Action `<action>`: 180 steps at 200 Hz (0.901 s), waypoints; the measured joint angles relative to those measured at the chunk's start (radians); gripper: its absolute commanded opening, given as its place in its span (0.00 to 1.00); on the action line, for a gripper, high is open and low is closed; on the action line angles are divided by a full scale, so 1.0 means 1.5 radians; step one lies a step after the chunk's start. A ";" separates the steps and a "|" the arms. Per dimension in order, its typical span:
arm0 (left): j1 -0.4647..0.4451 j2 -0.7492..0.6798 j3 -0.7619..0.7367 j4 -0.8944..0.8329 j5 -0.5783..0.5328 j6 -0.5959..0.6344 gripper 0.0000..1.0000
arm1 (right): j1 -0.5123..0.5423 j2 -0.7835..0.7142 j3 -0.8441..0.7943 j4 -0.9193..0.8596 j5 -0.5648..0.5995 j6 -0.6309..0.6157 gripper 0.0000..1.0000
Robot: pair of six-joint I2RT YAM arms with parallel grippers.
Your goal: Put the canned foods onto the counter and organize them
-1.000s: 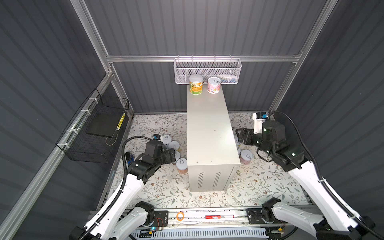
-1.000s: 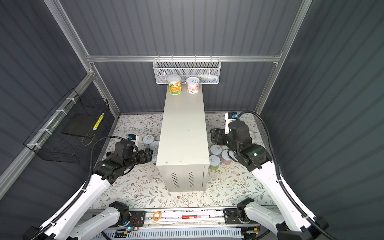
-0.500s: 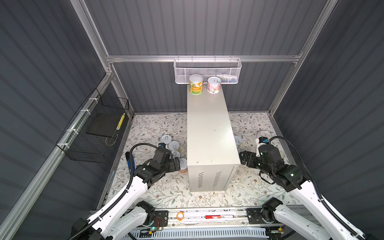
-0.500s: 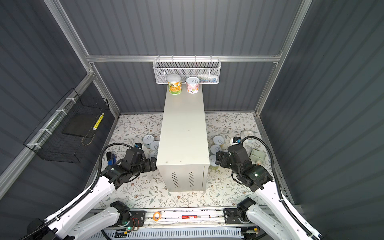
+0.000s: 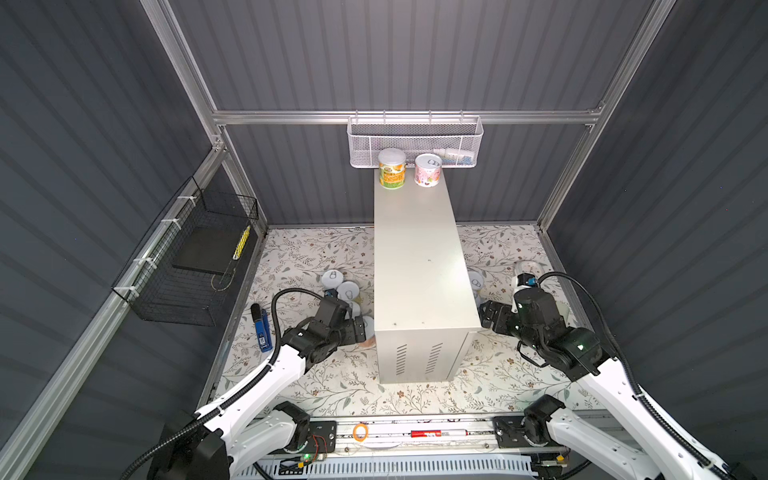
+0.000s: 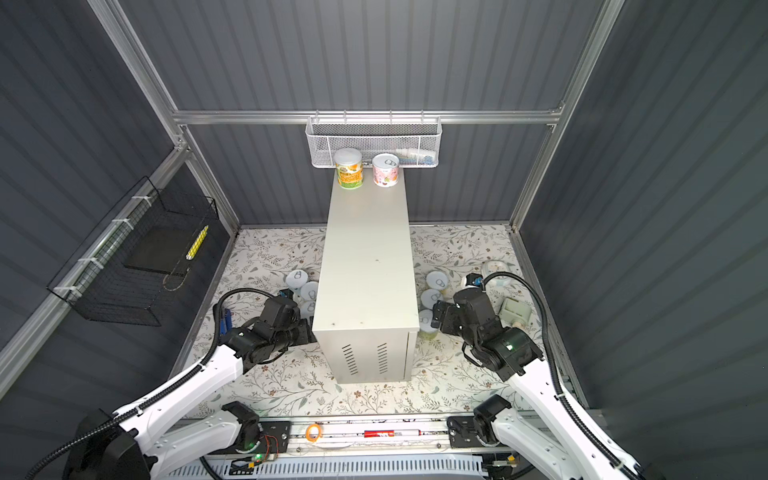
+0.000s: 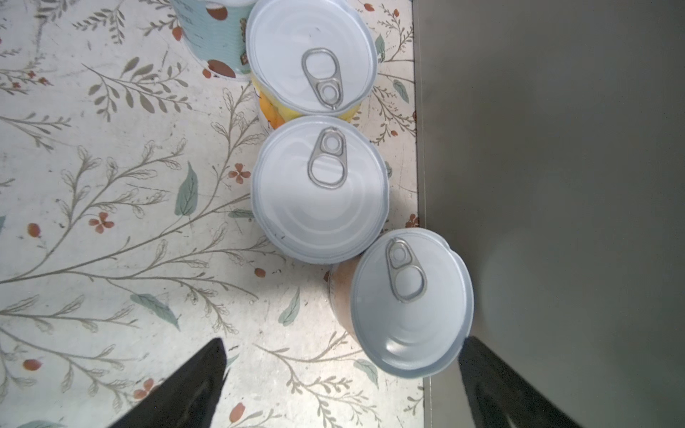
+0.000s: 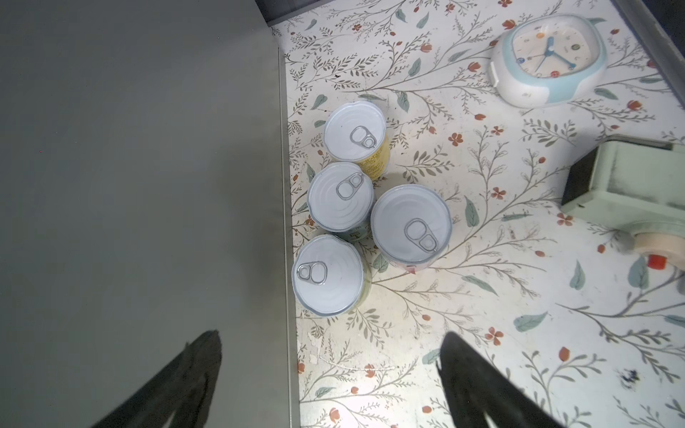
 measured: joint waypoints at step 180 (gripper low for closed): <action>-0.008 0.014 -0.028 -0.073 -0.167 -0.115 0.98 | 0.000 0.002 -0.022 0.028 -0.001 -0.006 0.94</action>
